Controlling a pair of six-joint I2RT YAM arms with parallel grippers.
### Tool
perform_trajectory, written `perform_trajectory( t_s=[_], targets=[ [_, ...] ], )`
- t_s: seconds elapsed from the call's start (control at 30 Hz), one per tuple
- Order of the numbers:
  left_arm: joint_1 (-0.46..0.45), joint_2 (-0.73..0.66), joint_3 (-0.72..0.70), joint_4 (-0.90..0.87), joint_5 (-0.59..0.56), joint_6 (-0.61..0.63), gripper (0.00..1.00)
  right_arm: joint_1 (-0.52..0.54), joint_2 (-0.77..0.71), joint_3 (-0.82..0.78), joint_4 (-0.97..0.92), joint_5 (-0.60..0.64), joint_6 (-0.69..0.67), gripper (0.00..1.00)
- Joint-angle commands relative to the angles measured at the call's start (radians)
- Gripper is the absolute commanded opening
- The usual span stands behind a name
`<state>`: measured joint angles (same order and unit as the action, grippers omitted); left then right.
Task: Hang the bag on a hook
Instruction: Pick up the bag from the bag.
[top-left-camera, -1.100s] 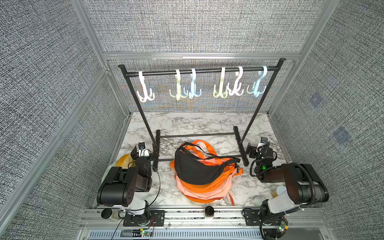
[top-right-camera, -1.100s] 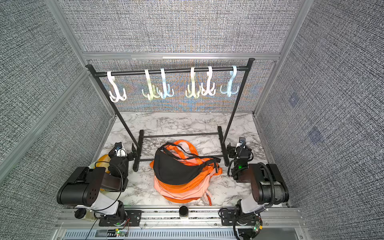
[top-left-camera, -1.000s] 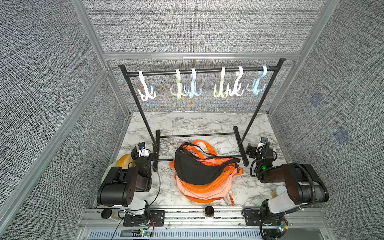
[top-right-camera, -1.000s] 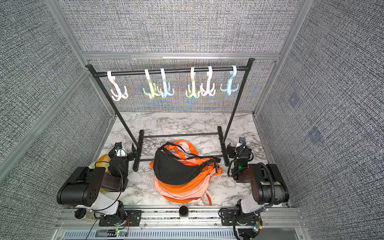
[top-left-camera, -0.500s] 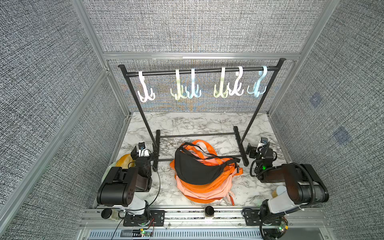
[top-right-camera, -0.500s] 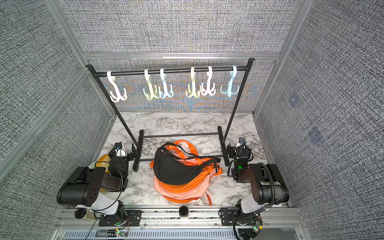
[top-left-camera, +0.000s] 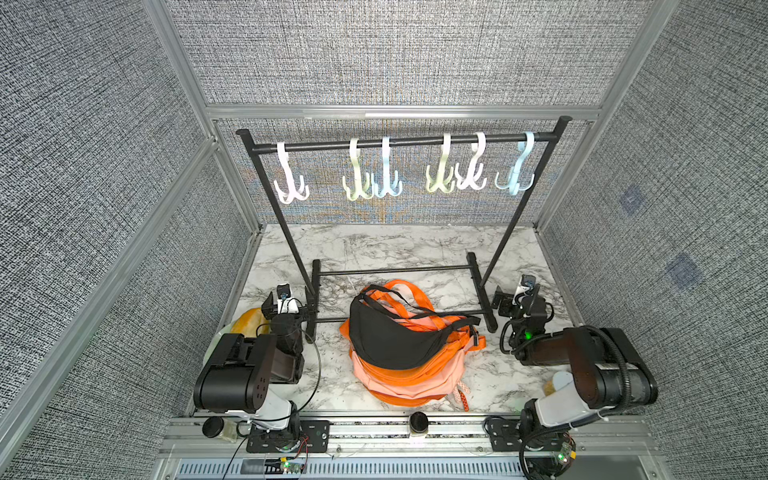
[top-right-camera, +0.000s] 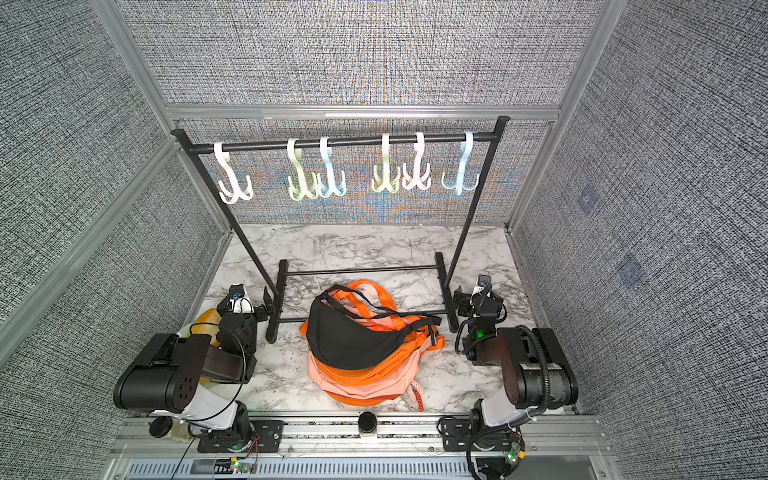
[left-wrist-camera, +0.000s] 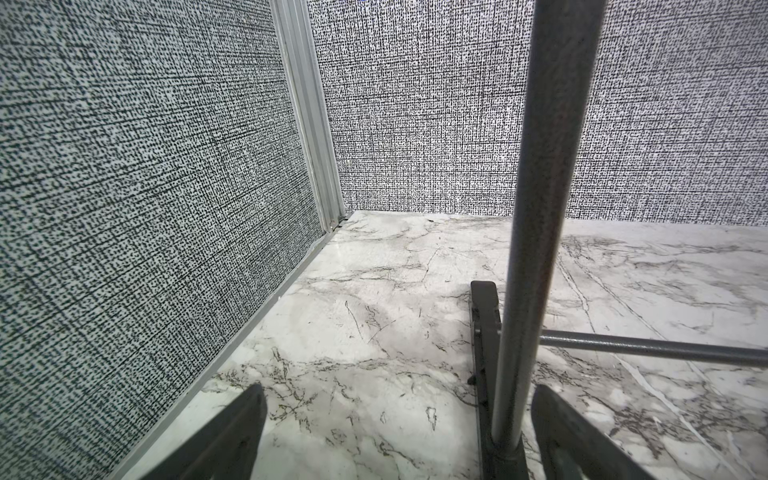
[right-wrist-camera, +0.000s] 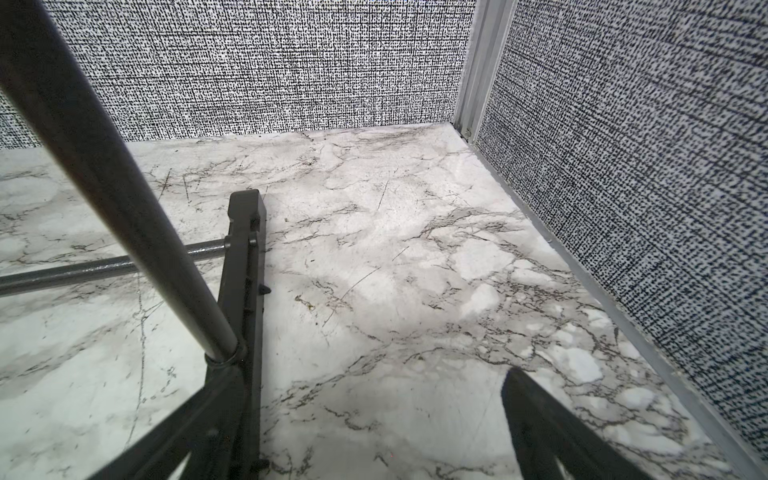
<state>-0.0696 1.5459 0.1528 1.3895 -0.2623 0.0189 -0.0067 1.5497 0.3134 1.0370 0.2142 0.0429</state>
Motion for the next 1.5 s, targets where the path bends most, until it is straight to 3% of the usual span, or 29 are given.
perform_trajectory(
  t_s=[0.0,0.87,0.93,1.03,1.07,1.13,1.23,1.27,1.33,1.4,1.47],
  targets=[
    [0.001,-0.003,0.000,0.010,0.005,-0.005,0.99,0.001,-0.004,-0.001,0.013,0.011,0.007,0.99],
    [0.002,-0.007,-0.002,0.012,0.004,-0.004,0.99,0.007,-0.014,-0.006,0.023,0.033,0.005,0.99],
    [0.001,-0.043,-0.015,-0.004,-0.048,-0.024,1.00,0.035,-0.145,-0.006,-0.083,0.058,-0.031,0.99],
    [-0.001,-0.089,-0.041,0.012,0.018,0.015,0.99,0.087,-0.370,0.030,-0.285,0.031,-0.056,0.99],
    [-0.016,-0.115,-0.043,0.023,-0.046,0.026,1.00,0.101,-0.425,0.054,-0.354,0.020,-0.050,0.99],
    [-0.019,-0.288,0.034,-0.290,-0.124,-0.019,0.99,0.123,-0.523,0.129,-0.546,0.006,0.019,0.99],
    [-0.019,-0.432,0.222,-0.729,-0.155,-0.093,0.99,0.122,-0.599,0.229,-0.945,0.079,0.335,0.99],
    [-0.019,-0.443,0.265,-0.810,-0.168,-0.122,0.99,0.121,-0.618,0.214,-0.968,0.087,0.424,0.99],
    [-0.019,-0.450,0.322,-0.933,-0.160,-0.215,0.99,0.113,-0.662,0.161,-0.884,-0.094,0.401,0.99],
    [-0.019,-0.455,0.339,-0.969,-0.066,-0.218,0.99,0.115,-0.699,0.153,-0.870,-0.237,0.402,0.99],
    [-0.019,-0.479,0.369,-1.071,0.015,-0.314,0.99,0.119,-0.705,0.183,-0.916,-0.316,0.406,0.99]
  ],
)
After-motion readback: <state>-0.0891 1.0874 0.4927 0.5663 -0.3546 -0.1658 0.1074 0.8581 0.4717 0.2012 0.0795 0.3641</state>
